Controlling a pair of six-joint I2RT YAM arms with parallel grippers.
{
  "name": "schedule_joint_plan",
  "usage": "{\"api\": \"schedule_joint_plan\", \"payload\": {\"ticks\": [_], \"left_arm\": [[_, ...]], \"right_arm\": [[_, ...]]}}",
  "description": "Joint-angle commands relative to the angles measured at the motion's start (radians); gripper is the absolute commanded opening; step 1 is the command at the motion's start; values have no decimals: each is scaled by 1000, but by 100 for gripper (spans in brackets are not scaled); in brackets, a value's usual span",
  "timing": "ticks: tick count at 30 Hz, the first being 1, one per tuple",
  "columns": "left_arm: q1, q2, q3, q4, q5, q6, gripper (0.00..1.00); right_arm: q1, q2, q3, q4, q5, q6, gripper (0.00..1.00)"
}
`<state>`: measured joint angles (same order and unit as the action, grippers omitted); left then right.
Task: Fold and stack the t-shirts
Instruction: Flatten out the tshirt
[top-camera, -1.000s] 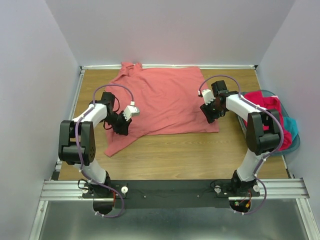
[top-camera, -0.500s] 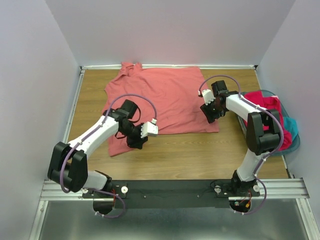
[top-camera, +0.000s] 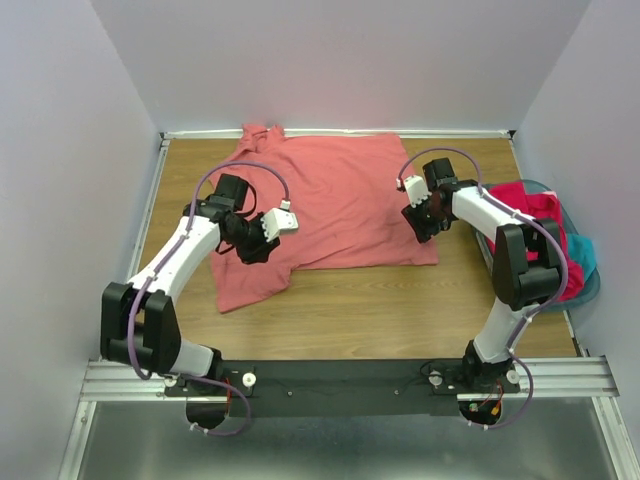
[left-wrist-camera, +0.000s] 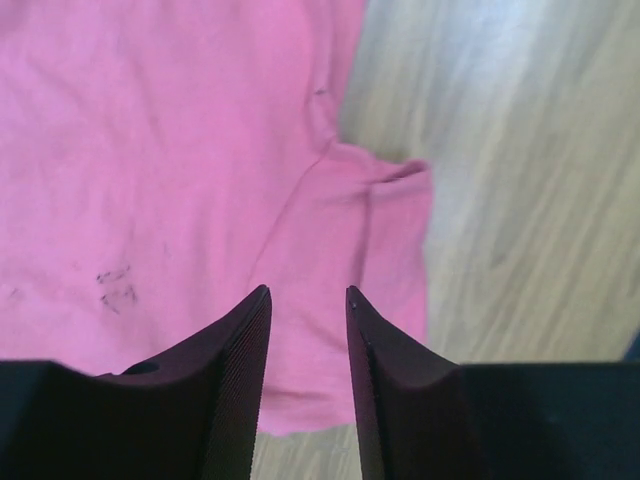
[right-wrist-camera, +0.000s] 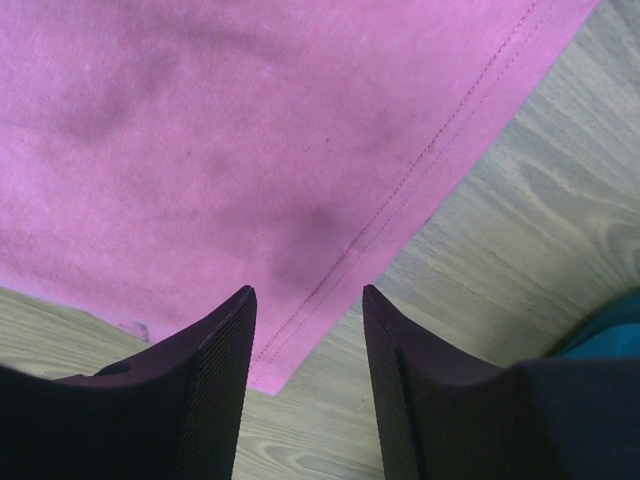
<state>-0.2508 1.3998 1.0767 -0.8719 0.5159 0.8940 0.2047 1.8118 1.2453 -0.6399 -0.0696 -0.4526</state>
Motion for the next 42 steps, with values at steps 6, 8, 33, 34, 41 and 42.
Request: {"api": "schedule_joint_plan", "payload": {"ticks": [6, 8, 33, 34, 41, 42], "left_arm": [[-7, 122, -83, 198, -211, -76, 38], [-8, 146, -81, 212, -223, -84, 36], [-298, 18, -195, 77, -235, 0, 38], [-318, 8, -196, 62, -225, 5, 38], [-427, -9, -193, -29, -160, 6, 40], [-423, -12, -189, -33, -154, 5, 40]], "right_arm": [[4, 1, 20, -23, 11, 11, 49], [4, 11, 17, -24, 8, 14, 48], [4, 21, 8, -30, 31, 3, 48], [4, 20, 8, -30, 31, 2, 48], [4, 23, 22, -33, 34, -3, 48], [5, 24, 23, -35, 34, -1, 48]]}}
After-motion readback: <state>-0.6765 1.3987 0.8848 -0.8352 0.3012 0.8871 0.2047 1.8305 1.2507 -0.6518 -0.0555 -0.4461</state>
